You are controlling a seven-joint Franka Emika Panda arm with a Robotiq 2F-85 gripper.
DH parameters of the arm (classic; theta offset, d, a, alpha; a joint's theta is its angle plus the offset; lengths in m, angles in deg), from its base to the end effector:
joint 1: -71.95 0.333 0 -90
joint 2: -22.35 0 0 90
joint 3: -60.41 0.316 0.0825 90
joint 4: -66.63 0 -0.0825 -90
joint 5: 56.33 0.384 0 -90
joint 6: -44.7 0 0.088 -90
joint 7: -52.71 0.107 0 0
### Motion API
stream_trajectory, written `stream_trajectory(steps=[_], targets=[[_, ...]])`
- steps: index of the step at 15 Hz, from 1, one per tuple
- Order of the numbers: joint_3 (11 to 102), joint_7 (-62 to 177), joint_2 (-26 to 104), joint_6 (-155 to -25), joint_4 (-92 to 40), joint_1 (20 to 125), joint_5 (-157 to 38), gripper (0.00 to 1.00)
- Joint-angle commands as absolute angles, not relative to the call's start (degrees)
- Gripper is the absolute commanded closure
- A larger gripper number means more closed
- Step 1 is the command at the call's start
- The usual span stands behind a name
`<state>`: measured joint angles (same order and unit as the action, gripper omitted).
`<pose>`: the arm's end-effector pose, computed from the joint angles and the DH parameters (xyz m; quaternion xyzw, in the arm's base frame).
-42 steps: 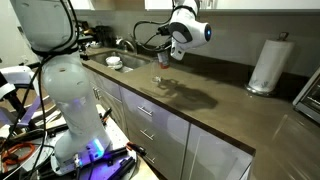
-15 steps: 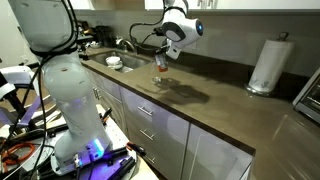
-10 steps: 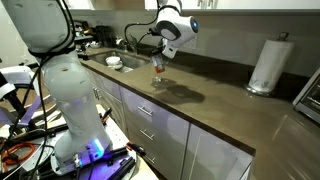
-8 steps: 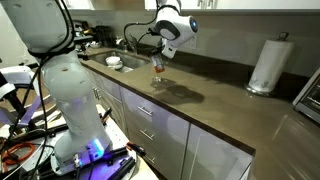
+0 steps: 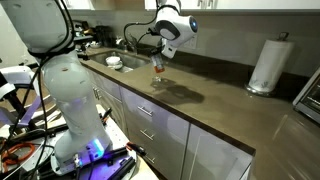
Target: Pour the contents from the can into the glass cup then put the can on the table
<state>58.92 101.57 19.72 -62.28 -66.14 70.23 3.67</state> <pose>0.4811 0.0395 0.3644 -0.6572 0.5869 0.3309 0.3377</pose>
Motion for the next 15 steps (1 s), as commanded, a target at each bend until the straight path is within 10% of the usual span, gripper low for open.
stream_trajectory(steps=[1,2,3,15], targets=[[58.97,101.63,19.74,-62.11,-66.04,70.09,3.56,0.5],[58.97,101.63,19.74,-62.11,-66.04,70.09,3.56,0.5],[58.97,101.63,19.74,-62.11,-66.04,70.09,3.56,0.75],[58.45,108.02,15.1,-66.74,-67.52,69.69,-1.35,0.75]])
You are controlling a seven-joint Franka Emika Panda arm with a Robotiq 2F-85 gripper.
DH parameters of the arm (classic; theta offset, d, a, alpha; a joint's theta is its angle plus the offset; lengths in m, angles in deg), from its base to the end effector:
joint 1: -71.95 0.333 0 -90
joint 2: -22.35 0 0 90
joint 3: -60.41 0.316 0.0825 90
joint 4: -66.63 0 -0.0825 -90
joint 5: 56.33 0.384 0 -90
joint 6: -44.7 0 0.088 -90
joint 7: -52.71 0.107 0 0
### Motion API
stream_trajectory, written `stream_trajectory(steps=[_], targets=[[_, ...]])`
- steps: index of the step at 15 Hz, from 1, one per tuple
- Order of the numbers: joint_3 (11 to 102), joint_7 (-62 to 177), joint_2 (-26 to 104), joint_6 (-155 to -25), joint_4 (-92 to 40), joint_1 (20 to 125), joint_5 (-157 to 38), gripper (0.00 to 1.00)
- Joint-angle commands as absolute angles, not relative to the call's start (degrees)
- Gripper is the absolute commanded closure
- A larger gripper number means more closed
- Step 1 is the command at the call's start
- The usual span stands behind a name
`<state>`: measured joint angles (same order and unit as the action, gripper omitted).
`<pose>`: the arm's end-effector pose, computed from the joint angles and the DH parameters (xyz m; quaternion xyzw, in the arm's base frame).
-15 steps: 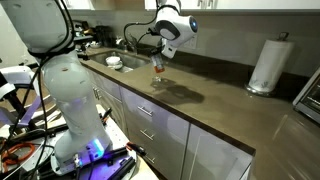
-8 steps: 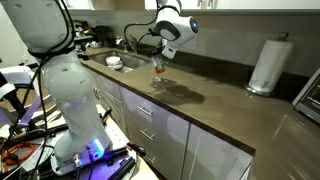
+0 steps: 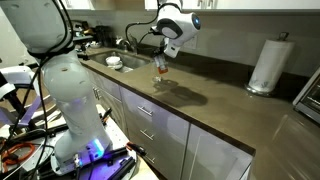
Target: Pour the contents from the can into the glass cup then put the can on the table
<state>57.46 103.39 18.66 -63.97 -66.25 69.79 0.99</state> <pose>0.4815 0.0187 0.3702 -0.6541 0.6084 0.3076 0.3276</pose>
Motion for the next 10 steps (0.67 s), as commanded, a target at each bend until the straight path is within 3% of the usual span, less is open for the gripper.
stream_trajectory(steps=[1,10], targets=[[58.76,109.1,14.76,-67.48,-67.34,69.81,-2.3,0.75],[60.87,113.8,13.5,-67.66,-64.58,70.07,-6.8,0.75]])
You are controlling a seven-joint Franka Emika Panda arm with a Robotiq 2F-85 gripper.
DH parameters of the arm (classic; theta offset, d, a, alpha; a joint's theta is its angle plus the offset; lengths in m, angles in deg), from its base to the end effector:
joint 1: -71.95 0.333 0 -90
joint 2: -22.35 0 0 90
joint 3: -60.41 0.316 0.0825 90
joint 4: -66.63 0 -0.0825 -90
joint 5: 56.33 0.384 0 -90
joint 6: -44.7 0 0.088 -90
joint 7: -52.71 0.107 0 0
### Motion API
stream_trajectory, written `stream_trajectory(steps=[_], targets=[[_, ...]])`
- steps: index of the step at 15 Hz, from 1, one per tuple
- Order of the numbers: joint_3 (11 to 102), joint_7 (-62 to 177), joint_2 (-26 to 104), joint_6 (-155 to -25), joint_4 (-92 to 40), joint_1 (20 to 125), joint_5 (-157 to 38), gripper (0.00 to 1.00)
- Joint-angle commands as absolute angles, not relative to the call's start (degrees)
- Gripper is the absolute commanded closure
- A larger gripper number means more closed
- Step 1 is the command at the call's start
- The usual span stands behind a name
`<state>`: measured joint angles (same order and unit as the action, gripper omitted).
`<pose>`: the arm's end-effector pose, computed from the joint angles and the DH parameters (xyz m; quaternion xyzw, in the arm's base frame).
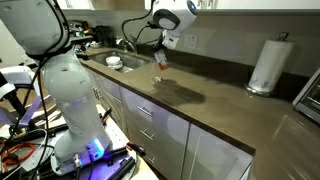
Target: Pour the contents from the can into the glass cup then put the can on the table
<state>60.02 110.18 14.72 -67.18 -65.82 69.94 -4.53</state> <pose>0.4802 0.0321 0.4025 -0.6710 0.6256 0.2679 0.2943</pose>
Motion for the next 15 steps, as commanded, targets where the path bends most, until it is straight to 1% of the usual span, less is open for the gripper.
stream_trajectory(steps=[1,15], targets=[[61.14,114.7,13.77,-68.02,-64.06,70.06,-7.75,0.75],[61.86,120.61,21.48,-67.57,-53.46,71.01,-16.7,0.75]])
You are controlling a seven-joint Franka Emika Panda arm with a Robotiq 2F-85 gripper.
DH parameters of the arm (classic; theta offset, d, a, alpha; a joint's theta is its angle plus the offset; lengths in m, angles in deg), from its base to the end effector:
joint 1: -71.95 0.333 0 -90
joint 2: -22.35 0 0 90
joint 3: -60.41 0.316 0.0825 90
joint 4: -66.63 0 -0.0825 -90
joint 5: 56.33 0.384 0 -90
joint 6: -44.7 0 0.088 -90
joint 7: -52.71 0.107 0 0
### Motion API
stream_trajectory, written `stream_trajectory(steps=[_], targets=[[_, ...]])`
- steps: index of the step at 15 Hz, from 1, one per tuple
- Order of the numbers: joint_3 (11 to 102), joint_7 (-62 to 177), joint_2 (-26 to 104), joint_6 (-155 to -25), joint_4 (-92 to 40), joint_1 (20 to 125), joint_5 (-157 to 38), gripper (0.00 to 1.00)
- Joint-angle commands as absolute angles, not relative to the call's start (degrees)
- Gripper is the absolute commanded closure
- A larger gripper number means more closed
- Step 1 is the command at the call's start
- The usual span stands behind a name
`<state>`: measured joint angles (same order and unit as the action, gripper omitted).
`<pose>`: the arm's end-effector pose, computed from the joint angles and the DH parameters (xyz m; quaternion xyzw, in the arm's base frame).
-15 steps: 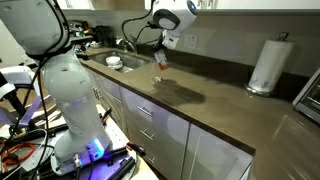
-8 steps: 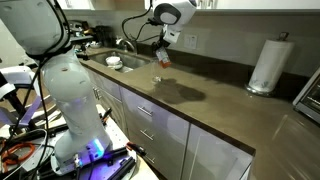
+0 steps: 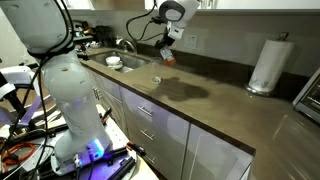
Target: Pour the contents from the can into the glass cup then put the can on the table
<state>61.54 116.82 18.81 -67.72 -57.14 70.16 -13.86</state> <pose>0.5179 0.0383 0.4282 -0.6994 0.6339 0.2243 0.2423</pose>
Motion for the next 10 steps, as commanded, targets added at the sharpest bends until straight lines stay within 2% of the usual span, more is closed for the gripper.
stream_trajectory(steps=[1,10], targets=[[61.95,121.56,22.32,-67.6,-52.9,71.26,-17.41,0.75],[63.48,132.45,23.49,-68.11,-51.79,75.06,-25.45,0.75]])
